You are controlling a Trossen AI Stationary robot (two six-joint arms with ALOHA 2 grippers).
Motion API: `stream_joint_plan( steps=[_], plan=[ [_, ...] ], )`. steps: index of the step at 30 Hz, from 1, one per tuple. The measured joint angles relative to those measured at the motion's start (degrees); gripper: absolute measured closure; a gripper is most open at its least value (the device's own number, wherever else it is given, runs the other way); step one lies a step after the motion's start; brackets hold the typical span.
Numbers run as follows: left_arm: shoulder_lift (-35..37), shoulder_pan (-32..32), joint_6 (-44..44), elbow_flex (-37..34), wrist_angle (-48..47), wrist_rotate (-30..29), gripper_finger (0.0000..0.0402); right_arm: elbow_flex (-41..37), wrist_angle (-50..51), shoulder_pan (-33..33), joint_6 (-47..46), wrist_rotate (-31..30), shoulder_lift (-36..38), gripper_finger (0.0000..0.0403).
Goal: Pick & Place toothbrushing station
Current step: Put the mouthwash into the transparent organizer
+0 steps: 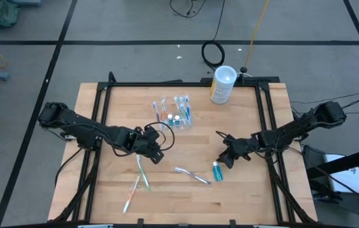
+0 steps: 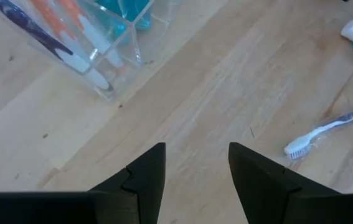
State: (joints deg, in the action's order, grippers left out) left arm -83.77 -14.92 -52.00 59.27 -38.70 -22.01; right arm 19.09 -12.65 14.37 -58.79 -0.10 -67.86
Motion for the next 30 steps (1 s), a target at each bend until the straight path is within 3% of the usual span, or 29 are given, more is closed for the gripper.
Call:
stream_joint_plan(
  steps=[10, 18, 30],
  plan=[
    [0.0, 0.0, 0.5, 0.0, 0.0, -0.6, 0.022, -0.1, -8.5, 3.2, -5.4, -0.3, -7.8, 0.0204],
    [0.0, 0.0, 0.5, 0.0, 0.0, -0.6, 0.022, 0.3, -13.8, 5.4, -7.6, -6.0, -13.8, 0.0204],
    [0.0, 0.0, 0.4, 0.0, 0.0, -0.6, 0.022, 0.4, -15.7, 7.0, -5.8, -4.3, -17.0, 0.0208]
  ],
)
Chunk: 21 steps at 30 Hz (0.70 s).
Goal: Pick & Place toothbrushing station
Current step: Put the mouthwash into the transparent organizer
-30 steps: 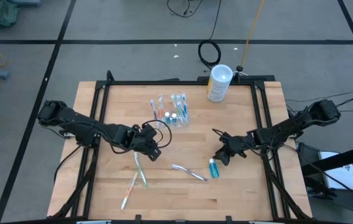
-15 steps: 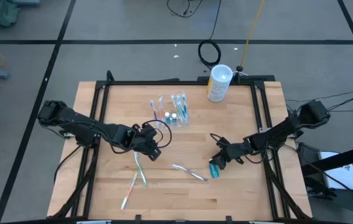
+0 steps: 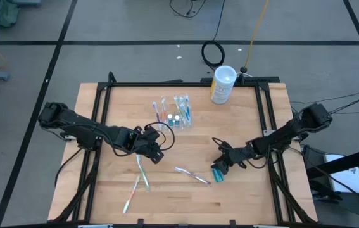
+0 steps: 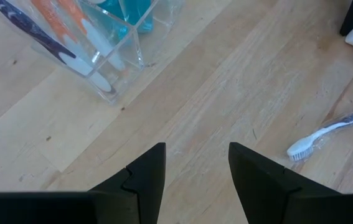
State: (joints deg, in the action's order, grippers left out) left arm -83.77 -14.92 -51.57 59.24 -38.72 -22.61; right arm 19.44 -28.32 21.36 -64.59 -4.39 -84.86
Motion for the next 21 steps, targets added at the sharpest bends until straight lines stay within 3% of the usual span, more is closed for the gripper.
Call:
stream_joint_plan(
  steps=[13, 21],
  plan=[
    [0.0, 0.0, 0.0, 0.0, 0.0, 0.0, 0.022, -0.1, -0.2, 0.9, 3.6, 0.1, -0.2, 0.0302],
    [0.0, 0.0, 0.1, 0.0, 0.0, 0.0, 0.022, -0.2, -4.5, 0.2, 7.8, 0.7, 0.0, 0.0318]
  ],
)
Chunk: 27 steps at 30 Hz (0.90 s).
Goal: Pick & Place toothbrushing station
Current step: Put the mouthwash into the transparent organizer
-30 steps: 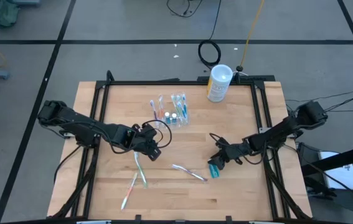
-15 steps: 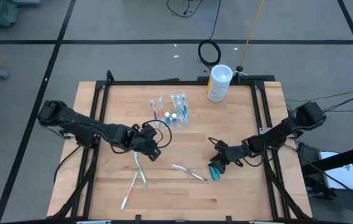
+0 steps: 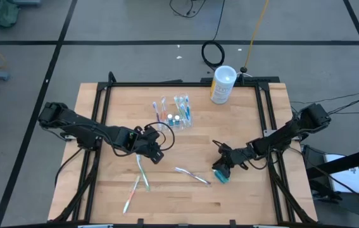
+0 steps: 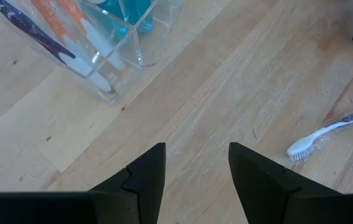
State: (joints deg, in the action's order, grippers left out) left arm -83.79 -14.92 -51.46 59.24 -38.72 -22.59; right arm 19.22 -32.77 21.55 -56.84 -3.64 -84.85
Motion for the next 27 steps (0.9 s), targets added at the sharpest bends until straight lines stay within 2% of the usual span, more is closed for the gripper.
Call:
stream_joint_plan(
  steps=[5, 9, 17, 23, 27],
  plan=[
    [0.0, 0.0, 0.0, 0.0, 0.0, 0.0, 0.022, -0.1, -5.6, -2.4, 3.3, 2.6, -0.1, 0.032],
    [0.0, 0.0, 0.4, 0.0, 0.0, 0.0, 0.022, -0.1, -5.2, -4.0, 3.1, 3.3, -0.1, 0.0319],
    [0.0, 0.0, 0.4, 0.0, 0.0, 0.0, 0.022, -0.1, -13.3, -5.5, 15.2, 9.9, 0.0, 0.0281],
    [0.0, 0.0, 0.2, 0.0, 0.0, 0.1, 0.022, 0.0, -19.7, -5.7, 13.9, 10.2, 0.0, 0.0248],
    [0.0, 0.0, 0.2, 0.0, 0.0, 0.0, 0.022, 2.6, -21.7, -5.7, 8.8, 12.9, 0.1, 0.0239]
  ],
)
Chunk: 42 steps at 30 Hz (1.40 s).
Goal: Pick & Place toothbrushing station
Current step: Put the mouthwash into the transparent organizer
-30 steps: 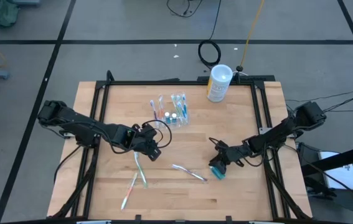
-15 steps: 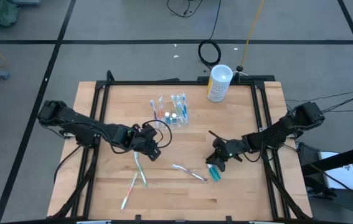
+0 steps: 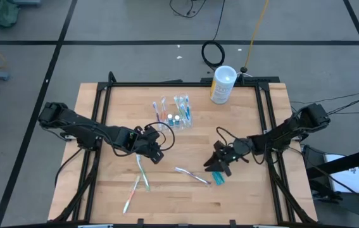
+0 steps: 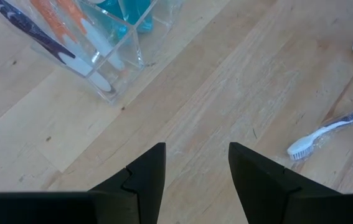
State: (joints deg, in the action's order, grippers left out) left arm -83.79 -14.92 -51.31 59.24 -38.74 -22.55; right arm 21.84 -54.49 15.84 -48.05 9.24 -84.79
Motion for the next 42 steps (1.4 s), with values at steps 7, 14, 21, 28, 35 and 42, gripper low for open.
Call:
stream_joint_plan(
  steps=[7, 14, 21, 28, 35, 42],
  plan=[
    [0.0, 0.0, 0.0, 0.0, 0.0, 0.0, 0.022, 16.6, 30.0, 1.2, 6.9, 4.5, 0.0, 0.0242],
    [0.0, 0.0, 1.5, 0.0, 0.0, 0.0, 0.022, 36.4, 72.7, 1.6, 10.5, -5.9, 0.0, 0.0243],
    [0.0, 0.0, 3.8, 0.0, 0.0, -1.6, 0.022, 35.5, 87.6, 3.6, -5.3, -13.7, 0.0, 0.0243],
    [0.0, 0.0, 3.2, 0.0, 0.0, -4.2, 0.022, 27.5, 74.2, 7.0, -10.9, -9.5, 0.0, 0.0243],
    [0.0, 0.0, 1.5, 0.0, 0.0, -4.5, 0.022, 24.6, 72.5, 6.7, -8.7, -10.8, -1.5, 0.0243],
    [0.0, 0.0, 0.9, 0.0, 0.0, -4.5, 0.022, 24.6, 68.2, 6.3, -6.6, -10.7, -3.1, 0.0243]
  ],
)
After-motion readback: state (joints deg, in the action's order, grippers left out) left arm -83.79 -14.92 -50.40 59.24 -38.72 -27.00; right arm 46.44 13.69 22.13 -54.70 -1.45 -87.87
